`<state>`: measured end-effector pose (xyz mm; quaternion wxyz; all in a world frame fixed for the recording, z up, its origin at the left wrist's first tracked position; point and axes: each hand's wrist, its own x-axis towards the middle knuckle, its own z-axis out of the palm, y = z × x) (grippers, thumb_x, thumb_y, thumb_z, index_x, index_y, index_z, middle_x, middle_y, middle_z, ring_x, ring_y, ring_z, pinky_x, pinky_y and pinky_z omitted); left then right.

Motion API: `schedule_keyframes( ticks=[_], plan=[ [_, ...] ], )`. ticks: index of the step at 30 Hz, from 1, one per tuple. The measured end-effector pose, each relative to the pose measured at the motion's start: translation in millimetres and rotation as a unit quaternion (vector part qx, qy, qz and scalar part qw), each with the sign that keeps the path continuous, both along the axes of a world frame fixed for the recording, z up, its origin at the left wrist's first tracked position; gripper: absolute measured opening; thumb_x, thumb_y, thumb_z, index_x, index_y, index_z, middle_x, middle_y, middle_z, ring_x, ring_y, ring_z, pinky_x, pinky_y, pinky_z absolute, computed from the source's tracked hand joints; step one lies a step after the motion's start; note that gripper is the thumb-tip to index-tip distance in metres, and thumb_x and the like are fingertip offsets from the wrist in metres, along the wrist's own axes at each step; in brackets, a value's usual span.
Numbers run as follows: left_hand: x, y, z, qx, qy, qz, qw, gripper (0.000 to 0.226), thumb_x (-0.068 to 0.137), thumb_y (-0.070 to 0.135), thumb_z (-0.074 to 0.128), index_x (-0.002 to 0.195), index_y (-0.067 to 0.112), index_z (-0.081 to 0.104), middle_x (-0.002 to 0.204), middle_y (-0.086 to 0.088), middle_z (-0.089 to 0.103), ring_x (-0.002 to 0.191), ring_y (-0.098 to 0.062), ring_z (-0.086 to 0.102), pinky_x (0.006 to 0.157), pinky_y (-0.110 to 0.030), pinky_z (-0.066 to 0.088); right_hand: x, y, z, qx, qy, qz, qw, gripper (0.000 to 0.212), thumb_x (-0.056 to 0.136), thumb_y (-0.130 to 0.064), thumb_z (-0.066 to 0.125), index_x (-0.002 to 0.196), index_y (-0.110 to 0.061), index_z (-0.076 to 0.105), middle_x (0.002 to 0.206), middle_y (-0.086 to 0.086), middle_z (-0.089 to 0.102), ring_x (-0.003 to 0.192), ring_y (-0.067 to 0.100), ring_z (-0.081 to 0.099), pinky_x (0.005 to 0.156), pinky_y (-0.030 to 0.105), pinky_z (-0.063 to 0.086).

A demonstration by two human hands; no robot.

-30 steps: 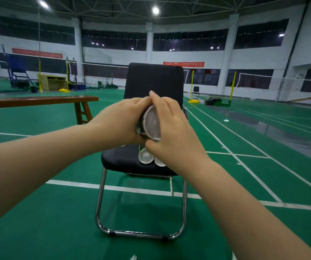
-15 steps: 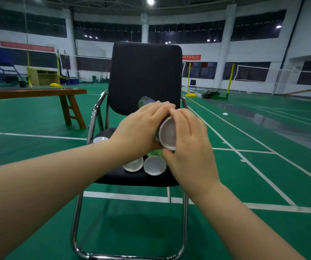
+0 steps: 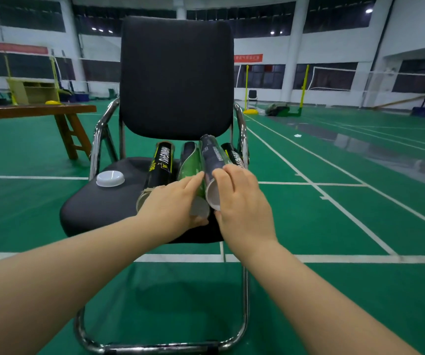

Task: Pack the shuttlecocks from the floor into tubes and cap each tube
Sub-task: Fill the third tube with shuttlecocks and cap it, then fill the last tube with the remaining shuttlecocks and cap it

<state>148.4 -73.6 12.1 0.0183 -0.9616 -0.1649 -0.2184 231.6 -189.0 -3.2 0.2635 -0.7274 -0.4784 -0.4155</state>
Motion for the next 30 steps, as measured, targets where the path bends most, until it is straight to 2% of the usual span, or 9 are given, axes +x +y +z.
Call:
schedule_keyframes(
  ticks=[4,6,9,11,13,18,23,25,30],
  plan=[
    [2,5,-11,-0.006,0.000,0.015,1.000,0.093,0.078,0.053,0.064,0.148,0.021,0.012,0.149,0.006,0.032,0.133,-0.014,0.035,0.110,-0.040,0.025,1,15,-5,-0.031,-0.008,-0.061,0.998,0.051,0.062,-0.013,0.072,0.109,-0.015,0.055,0.110,0.007,0.063,0.105,0.027,0.060,0.093,0.045,0.038],
    [1,6,-13,-0.001,0.004,0.020,1.000,0.093,0.078,0.054,0.063,0.148,0.022,0.011,0.151,0.006,0.029,0.136,-0.013,0.031,0.113,-0.044,0.019,-2,18,-5,-0.048,-0.003,-0.099,0.994,0.042,0.076,-0.018,0.048,0.116,-0.014,0.060,0.117,0.006,0.063,0.109,0.026,0.060,0.096,0.052,0.040],
    [-4,5,-13,0.012,0.020,0.039,0.999,0.092,0.079,0.056,0.060,0.148,0.023,0.008,0.153,0.007,0.023,0.138,-0.013,0.025,0.114,-0.048,0.014,-5,17,-2,-0.201,0.054,-0.151,0.966,0.056,0.092,-0.018,0.031,0.146,-0.010,0.022,0.153,0.007,0.026,0.139,0.025,0.027,0.110,0.058,0.013],
    [-7,5,-13,0.016,0.032,0.050,0.998,0.091,0.080,0.058,0.058,0.148,0.024,0.008,0.153,0.006,0.021,0.139,-0.014,0.023,0.114,-0.050,0.013,-1,14,-8,-0.267,0.075,-0.171,0.946,0.063,0.098,-0.022,0.031,0.148,-0.011,-0.005,0.158,0.005,-0.002,0.145,0.024,0.000,0.111,0.056,-0.005],
    [-10,5,-11,0.021,0.052,0.053,0.997,0.090,0.080,0.059,0.056,0.148,0.026,0.008,0.154,0.004,0.018,0.140,-0.015,0.021,0.114,-0.051,0.013,-2,11,-13,-0.276,0.070,-0.187,0.940,0.068,0.098,-0.026,0.034,0.147,-0.013,-0.012,0.158,0.004,-0.008,0.145,0.024,-0.005,0.110,0.057,-0.008],
    [-15,2,-8,0.018,0.062,0.049,0.997,0.091,0.080,0.061,0.056,0.148,0.029,0.006,0.156,0.003,0.011,0.142,-0.014,0.011,0.114,-0.052,0.011,-4,-7,-14,-0.140,0.058,-0.196,0.969,0.085,0.069,-0.033,0.073,0.143,-0.017,0.034,0.148,0.006,0.036,0.136,0.030,0.033,0.106,0.058,0.007],
    [-14,-17,-12,-0.015,0.054,0.030,0.998,0.095,0.078,0.063,0.056,0.147,0.034,-0.001,0.157,0.002,0.002,0.143,-0.016,0.003,0.114,-0.050,0.008,3,-43,-18,-0.125,0.187,-0.197,0.954,0.097,0.078,-0.054,0.063,0.147,-0.030,0.000,0.155,0.004,-0.002,0.142,0.033,-0.001,0.111,0.058,0.006],
    [-9,-29,-15,-0.018,0.033,0.014,0.999,0.096,0.077,0.063,0.057,0.147,0.035,-0.002,0.157,0.002,-0.003,0.144,-0.017,-0.002,0.115,-0.051,0.007,8,-47,-24,-0.089,0.254,-0.188,0.945,0.100,0.076,-0.052,0.067,0.146,-0.030,0.000,0.154,0.004,-0.006,0.142,0.032,0.000,0.111,0.053,0.016],
    [6,-56,-21,-0.011,0.005,-0.023,1.000,0.098,0.076,0.056,0.063,0.146,0.036,-0.004,0.156,0.004,-0.012,0.142,-0.017,-0.012,0.115,-0.051,0.004,15,-43,-35,0.068,0.364,-0.069,0.926,0.075,0.072,-0.026,0.076,0.134,-0.018,0.035,0.139,0.005,0.034,0.116,0.029,0.049,0.083,0.032,0.041]
  ],
)
